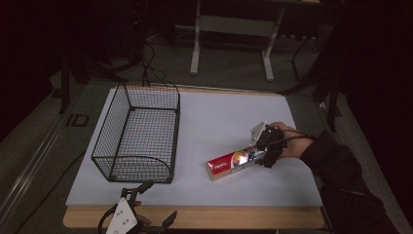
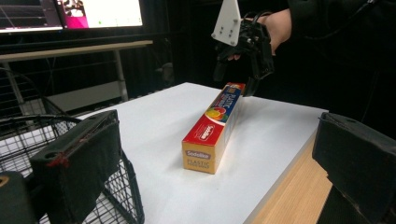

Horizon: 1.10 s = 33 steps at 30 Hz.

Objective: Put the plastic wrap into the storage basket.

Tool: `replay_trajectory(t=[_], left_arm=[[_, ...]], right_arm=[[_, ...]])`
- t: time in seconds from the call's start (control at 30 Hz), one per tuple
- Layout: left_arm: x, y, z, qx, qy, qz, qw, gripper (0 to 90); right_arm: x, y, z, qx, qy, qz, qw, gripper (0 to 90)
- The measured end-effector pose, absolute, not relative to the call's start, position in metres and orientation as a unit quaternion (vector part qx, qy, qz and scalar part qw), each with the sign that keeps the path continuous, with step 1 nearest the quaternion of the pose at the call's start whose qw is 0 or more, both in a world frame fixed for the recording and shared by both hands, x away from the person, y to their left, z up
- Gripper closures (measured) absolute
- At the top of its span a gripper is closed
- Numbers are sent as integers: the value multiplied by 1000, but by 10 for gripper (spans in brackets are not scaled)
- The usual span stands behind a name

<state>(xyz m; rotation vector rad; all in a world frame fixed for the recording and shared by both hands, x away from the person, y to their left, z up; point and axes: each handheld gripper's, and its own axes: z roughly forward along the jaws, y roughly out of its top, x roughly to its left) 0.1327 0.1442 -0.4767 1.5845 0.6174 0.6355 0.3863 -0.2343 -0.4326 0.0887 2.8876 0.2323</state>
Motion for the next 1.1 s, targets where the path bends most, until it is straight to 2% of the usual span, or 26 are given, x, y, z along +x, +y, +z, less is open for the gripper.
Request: replay_trajectory(t=[0.53,0.87,0.9,1.1], left_arm=[[127,150,-479,685,285,282,608,19],[130,149,-481,690,289,278,603,19],[130,149,-481,690,289,278,602,19],[130,149,-481,691,288,278,602,19]], right_arm=[[411,-213,-473,-26,994,10,107,128],[413,-205,-492,-59,995,-8,80,202],[414,-204,-492,-62,995,-9,78,240],[413,-206,-488,-60,996,-4,66,287]])
